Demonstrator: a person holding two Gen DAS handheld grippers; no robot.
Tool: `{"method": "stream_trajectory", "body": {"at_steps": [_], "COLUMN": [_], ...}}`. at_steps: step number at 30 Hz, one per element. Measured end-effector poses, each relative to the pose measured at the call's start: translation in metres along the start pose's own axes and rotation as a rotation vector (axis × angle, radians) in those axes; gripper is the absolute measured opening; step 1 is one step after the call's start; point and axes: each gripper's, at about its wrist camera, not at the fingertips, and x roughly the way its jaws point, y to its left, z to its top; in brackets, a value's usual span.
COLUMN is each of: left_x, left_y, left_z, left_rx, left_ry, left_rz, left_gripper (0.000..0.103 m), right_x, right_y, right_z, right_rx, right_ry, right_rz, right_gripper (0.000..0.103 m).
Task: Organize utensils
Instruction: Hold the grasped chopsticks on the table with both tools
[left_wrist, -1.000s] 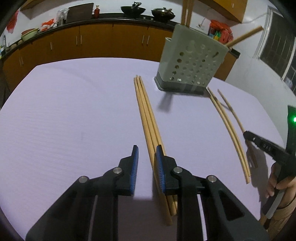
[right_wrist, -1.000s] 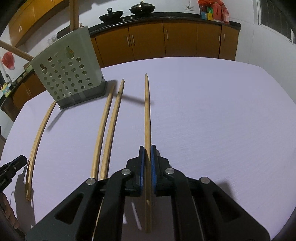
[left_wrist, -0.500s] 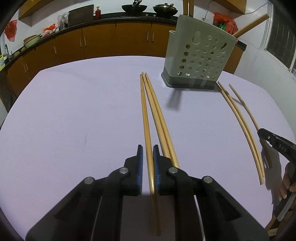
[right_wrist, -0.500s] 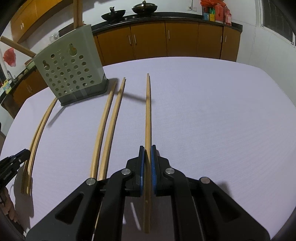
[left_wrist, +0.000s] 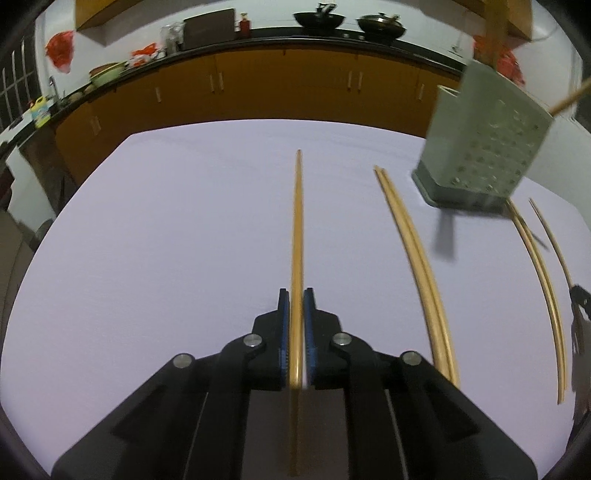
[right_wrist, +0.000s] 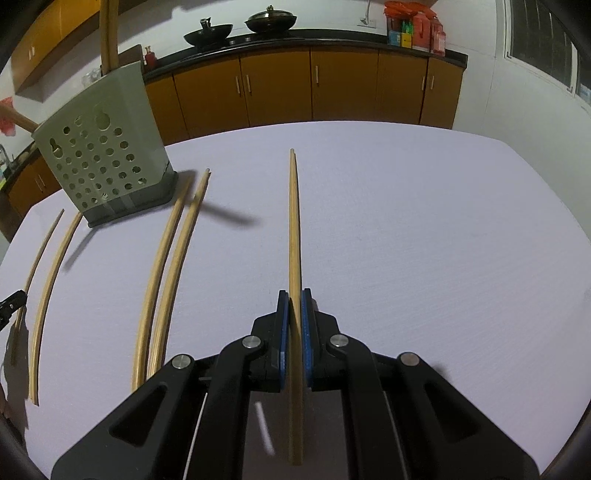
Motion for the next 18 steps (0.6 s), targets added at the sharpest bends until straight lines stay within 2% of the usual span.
{"method": "stream_trajectory", "body": {"at_steps": [18], "left_x": [0.0027], "left_y": [-0.0008], "left_z": [-0.0003], "left_rx": [0.0], "left_ry": [0.001], "left_rz": [0.0], "left_gripper": [0.011], "right_x": [0.0003], "right_y": [0.0008], "right_z": [-0.0001], "right_rx": [-0.005], "right_ry": [0.0], "right_rz": [-0.005], "right_gripper": [0.008]}}
